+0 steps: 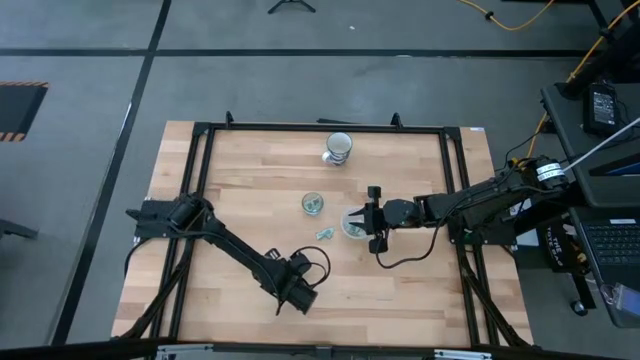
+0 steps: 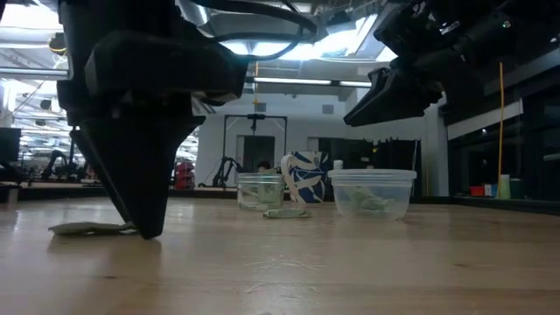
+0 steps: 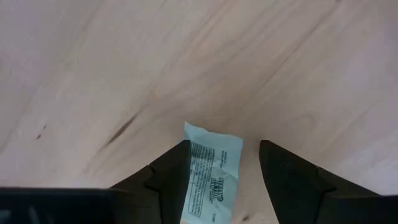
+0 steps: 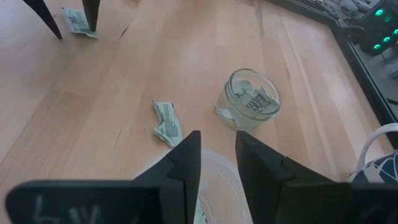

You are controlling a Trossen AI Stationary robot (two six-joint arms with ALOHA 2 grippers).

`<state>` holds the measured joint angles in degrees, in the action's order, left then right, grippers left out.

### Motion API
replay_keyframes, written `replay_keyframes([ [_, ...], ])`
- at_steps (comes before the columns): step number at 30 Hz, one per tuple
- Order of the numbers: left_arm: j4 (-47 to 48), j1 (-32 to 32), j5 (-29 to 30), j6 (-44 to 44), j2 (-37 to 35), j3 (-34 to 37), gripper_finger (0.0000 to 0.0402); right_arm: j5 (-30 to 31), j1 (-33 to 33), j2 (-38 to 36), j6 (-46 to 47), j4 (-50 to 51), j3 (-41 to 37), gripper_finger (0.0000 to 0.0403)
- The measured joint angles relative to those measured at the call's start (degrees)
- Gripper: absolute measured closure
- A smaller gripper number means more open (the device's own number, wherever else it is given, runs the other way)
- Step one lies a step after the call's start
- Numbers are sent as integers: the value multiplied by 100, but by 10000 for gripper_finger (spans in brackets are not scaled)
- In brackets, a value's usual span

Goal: Pick and place Stevia / Truvia into bins
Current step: Put the stevia packet into the glass container

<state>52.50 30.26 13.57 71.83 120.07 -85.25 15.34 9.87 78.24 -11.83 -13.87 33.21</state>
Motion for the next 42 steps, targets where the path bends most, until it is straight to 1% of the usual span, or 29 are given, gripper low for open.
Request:
replay_keyframes([
  [4, -2, 0, -8, -147, 22, -3, 219, -1, 0, 0, 0, 0, 0, 298],
  [7, -7, -3, -99, -236, 45, -11, 230, -1, 0, 0, -1, 0, 0, 298],
  [15, -38, -2, -154, -253, 72, -20, 289, -1, 0, 0, -1, -1, 0, 298],
  [20, -45, -4, -284, -255, 74, -20, 327, -1, 0, 0, 0, -1, 0, 298],
  [25, -18, -4, -364, -308, 74, -15, 357, -1, 0, 0, -1, -2, 0, 298],
  [31, 23, -1, -634, -904, 68, -63, 394, -1, 0, 0, -1, 0, 0, 298],
  [36, 51, 43, -832, -1828, 101, -249, 398, -2, 0, 0, -1, -1, 0, 298],
  [39, 80, 108, -766, -2193, 59, -273, 399, -3, 0, 0, -1, 0, 0, 298],
  [42, 283, 192, -528, -2164, -78, -273, 399, -3, 0, 0, -1, 8, 0, 298],
])
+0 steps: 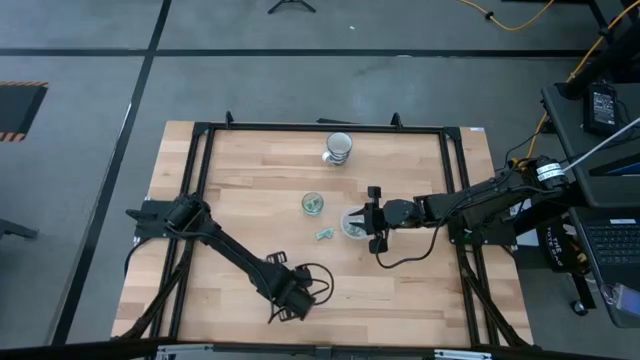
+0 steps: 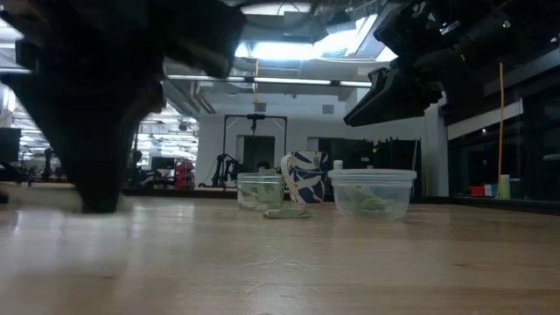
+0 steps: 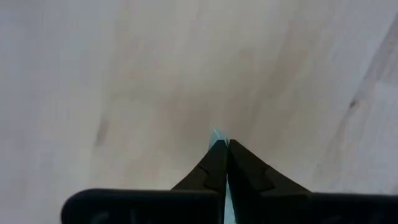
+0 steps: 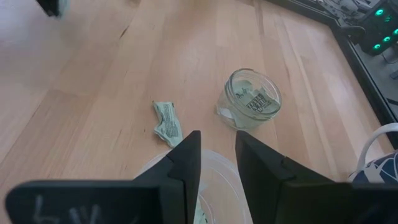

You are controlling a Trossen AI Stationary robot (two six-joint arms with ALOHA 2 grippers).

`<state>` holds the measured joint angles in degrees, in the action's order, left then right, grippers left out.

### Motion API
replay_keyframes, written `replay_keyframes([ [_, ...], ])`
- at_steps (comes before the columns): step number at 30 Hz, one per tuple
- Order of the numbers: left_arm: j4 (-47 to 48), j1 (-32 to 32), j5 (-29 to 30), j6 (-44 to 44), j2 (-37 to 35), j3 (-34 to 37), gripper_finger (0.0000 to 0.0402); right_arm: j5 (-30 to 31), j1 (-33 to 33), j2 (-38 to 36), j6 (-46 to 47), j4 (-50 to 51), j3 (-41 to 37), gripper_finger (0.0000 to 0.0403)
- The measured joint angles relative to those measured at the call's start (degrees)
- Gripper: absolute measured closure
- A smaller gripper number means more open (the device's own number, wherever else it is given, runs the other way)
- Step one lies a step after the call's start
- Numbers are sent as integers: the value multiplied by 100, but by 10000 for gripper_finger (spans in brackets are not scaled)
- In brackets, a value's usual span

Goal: Pick and place Stevia / Truvia into bins
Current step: Put the stevia packet into the glass container

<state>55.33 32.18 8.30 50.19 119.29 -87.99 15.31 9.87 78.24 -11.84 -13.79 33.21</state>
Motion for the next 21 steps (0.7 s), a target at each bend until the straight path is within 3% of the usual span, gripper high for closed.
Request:
replay_keyframes([
  [12, 120, 384, 1610, -172, -881, 359, 399, -3, 0, 0, -15, 33, 0, 298],
  [21, -301, 468, 1995, -150, -1882, 1570, 399, -54, -2, 0, -24, 34, 0, 298],
])
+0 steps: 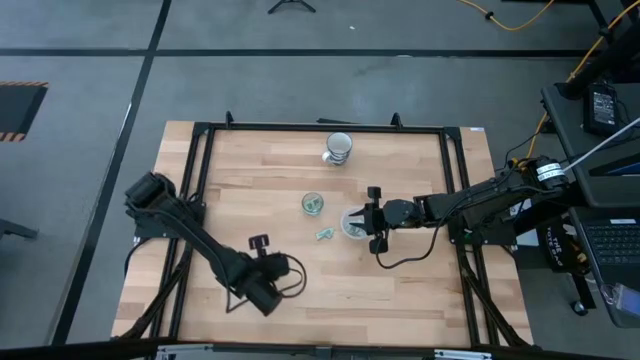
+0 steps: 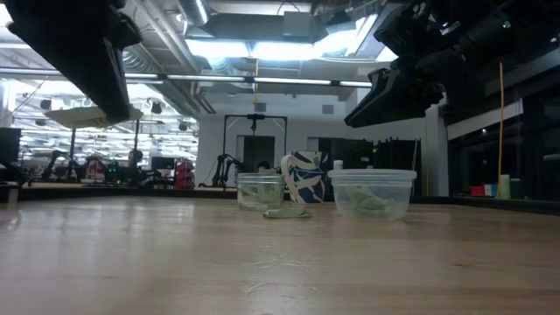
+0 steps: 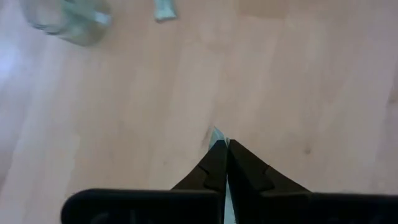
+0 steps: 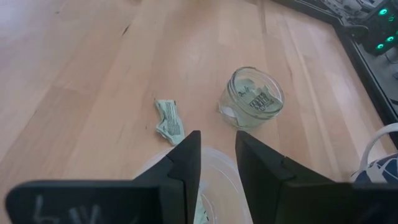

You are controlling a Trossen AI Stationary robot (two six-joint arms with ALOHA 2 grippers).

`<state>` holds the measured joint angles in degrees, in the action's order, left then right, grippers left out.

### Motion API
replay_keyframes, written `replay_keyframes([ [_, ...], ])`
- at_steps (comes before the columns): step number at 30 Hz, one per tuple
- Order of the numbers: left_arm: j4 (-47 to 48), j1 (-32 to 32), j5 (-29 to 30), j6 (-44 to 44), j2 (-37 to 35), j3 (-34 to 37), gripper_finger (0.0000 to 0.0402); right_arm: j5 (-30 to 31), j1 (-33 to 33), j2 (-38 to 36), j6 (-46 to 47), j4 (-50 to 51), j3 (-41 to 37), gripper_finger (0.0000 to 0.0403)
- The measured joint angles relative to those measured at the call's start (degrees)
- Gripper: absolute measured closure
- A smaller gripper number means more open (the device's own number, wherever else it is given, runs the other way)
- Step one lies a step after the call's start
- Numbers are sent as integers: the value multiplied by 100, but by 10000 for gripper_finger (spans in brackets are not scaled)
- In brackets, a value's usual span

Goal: Pick and place Stevia / Truvia into bins
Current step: Put the stevia packet into the glass container

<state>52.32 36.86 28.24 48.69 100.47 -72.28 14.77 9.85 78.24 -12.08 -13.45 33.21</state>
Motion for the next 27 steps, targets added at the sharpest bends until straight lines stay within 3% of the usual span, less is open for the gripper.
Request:
replay_keyframes([
  [6, -1046, -77, 571, -262, -939, 1187, 399, -7, 0, 0, -61, -2, 0, 298],
  [13, -2368, -341, 817, -1450, -1623, 2238, 399, -11, -120, 0, 84, -12, 0, 298],
  [20, -3569, -835, 453, -2562, -1952, 2946, 399, -106, -283, 0, -18, -130, 0, 298],
  [27, -4413, -1413, -63, -3891, -2005, 3055, 399, -199, -451, 0, -109, -173, 0, 298],
])
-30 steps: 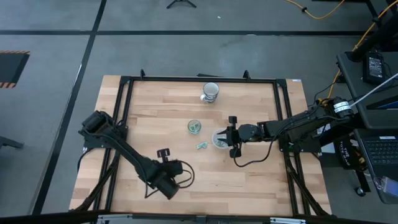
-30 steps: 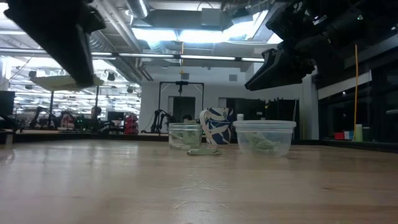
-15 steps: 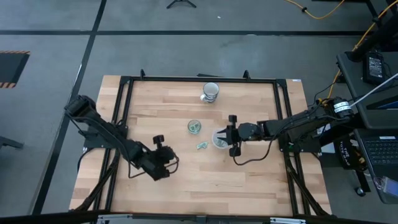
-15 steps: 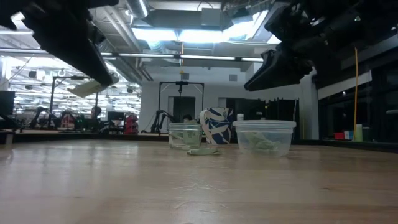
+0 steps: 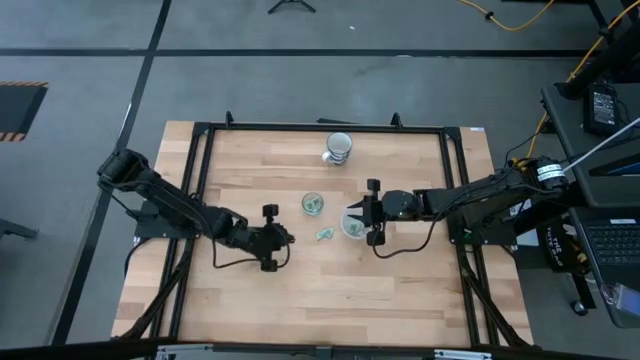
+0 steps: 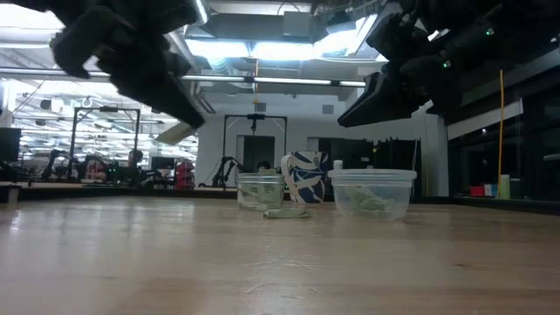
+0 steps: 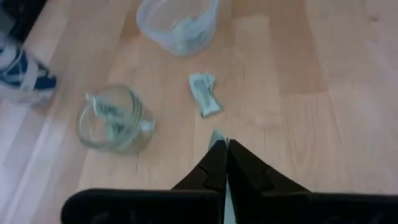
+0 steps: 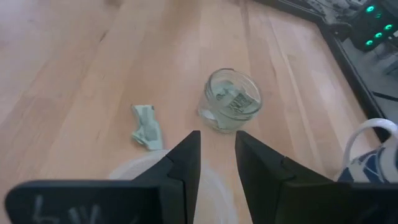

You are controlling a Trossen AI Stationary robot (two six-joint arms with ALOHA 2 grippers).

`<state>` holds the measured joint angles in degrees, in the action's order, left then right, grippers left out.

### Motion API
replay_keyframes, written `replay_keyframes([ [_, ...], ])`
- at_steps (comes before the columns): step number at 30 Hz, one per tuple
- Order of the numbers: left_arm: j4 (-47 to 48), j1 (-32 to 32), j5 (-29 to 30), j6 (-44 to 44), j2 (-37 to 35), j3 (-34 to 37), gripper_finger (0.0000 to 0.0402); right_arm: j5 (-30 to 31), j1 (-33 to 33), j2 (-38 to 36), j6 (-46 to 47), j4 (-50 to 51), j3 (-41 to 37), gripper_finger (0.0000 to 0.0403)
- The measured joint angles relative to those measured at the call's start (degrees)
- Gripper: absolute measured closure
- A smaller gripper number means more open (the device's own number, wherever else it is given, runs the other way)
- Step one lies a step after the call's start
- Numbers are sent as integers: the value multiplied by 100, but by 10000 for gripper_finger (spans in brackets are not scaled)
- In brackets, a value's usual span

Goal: Pick and place Stevia / Truvia into bins
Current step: Put the stevia packet into the glass container

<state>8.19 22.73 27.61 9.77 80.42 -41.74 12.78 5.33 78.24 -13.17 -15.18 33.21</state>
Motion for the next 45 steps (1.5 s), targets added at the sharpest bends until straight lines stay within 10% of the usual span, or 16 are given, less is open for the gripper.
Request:
replay_keyframes([
  [19, -549, -1705, -2201, -2000, -913, 0, 399, -448, -272, 0, -248, -2, 0, 298],
  [45, -4856, -2636, -2480, -2305, 116, 1223, 399, -446, -405, 0, -343, 3, 0, 298],
])
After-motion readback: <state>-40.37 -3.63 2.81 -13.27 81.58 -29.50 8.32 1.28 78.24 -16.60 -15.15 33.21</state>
